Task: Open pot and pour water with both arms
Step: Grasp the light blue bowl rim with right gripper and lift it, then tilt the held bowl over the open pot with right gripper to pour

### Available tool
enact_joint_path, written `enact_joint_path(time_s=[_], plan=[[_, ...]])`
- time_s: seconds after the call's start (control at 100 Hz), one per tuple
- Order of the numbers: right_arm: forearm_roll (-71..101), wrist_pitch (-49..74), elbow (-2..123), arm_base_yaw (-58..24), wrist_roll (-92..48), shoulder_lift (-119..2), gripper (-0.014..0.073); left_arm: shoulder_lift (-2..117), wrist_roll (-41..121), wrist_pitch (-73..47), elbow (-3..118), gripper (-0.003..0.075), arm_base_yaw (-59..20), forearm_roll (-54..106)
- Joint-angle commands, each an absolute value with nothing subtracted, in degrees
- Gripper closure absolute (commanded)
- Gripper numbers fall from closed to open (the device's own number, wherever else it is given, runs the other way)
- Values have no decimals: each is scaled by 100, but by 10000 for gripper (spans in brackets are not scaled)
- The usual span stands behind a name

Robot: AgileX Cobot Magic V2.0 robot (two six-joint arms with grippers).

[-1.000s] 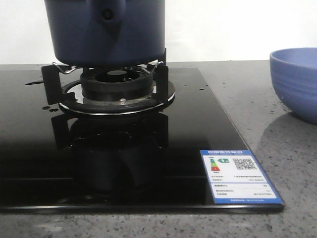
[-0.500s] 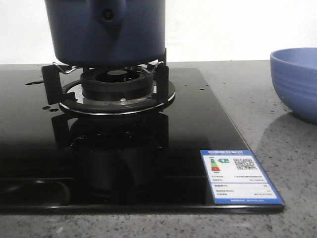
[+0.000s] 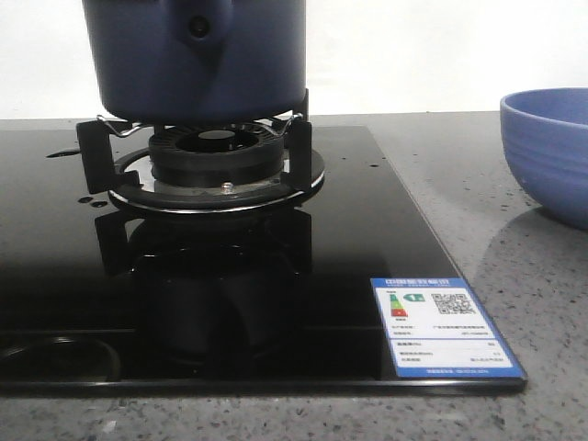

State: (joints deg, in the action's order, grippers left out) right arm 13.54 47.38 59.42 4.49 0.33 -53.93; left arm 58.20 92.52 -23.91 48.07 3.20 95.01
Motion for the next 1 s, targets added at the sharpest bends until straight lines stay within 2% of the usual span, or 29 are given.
enact_joint_path(time_s=[0.0,0.23,0.63,0.89,0.99], plan=[[237,5260,6514,504,808,-5761,120,5687,9488,-2444,4991,423,188,9824],[611,5621,6615,745,830,-6762,207,5687,9566,-2420,4991,423,150,9871],[849,5621,6568,961,830,-7457,207,5687,9566,-2452,4991,423,138,9952],[1174,5384,6041,961,714,-7554,208,5687,9566,-2452,4991,423,138,10062],[1256,5239,5812,961,709,-7553,250,5697,9566,-2452,4991,423,138,10106]])
